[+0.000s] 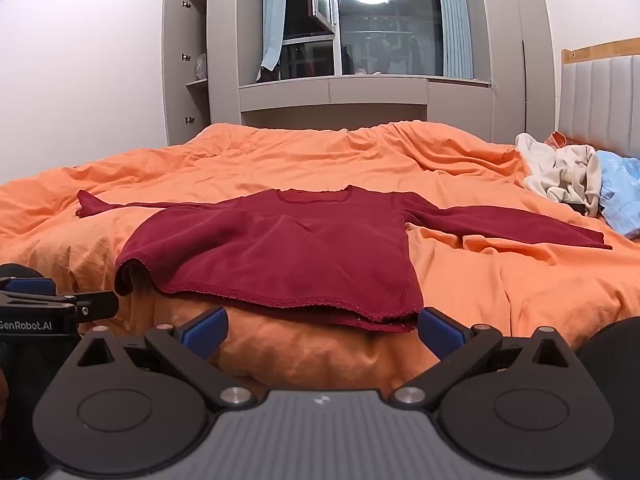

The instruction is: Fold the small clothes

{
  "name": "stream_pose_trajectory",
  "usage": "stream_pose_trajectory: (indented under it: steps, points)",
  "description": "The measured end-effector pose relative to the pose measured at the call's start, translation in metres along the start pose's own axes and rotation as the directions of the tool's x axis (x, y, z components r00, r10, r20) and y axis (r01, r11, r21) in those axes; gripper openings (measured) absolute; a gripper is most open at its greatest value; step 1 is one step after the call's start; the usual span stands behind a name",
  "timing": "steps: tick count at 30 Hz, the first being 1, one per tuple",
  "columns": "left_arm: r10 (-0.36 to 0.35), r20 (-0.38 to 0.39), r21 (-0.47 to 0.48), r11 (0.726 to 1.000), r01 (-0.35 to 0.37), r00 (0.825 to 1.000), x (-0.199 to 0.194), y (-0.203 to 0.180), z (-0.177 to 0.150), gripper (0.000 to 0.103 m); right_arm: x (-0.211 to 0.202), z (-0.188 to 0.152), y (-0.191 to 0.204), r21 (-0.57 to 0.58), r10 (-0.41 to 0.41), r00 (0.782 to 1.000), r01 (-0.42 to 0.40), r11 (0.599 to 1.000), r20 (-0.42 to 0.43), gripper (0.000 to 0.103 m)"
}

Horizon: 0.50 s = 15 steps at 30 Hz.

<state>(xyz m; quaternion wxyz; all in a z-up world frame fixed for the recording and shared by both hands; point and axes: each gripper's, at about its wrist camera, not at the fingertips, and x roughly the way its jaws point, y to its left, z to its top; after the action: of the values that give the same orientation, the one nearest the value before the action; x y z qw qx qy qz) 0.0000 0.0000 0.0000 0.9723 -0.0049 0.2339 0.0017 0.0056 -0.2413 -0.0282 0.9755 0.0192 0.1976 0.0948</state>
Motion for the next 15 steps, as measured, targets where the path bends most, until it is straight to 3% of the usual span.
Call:
stream_pose_trajectory:
  steps: [15]
  points:
    - [-0.001,-0.005,-0.005,1.000,0.001,1.000,-0.0004,0.0000,0.0003,0.103,0.0001,-0.0024,-0.0019,0.004,0.003,1.000,-0.003,1.000,-0.006,0.103]
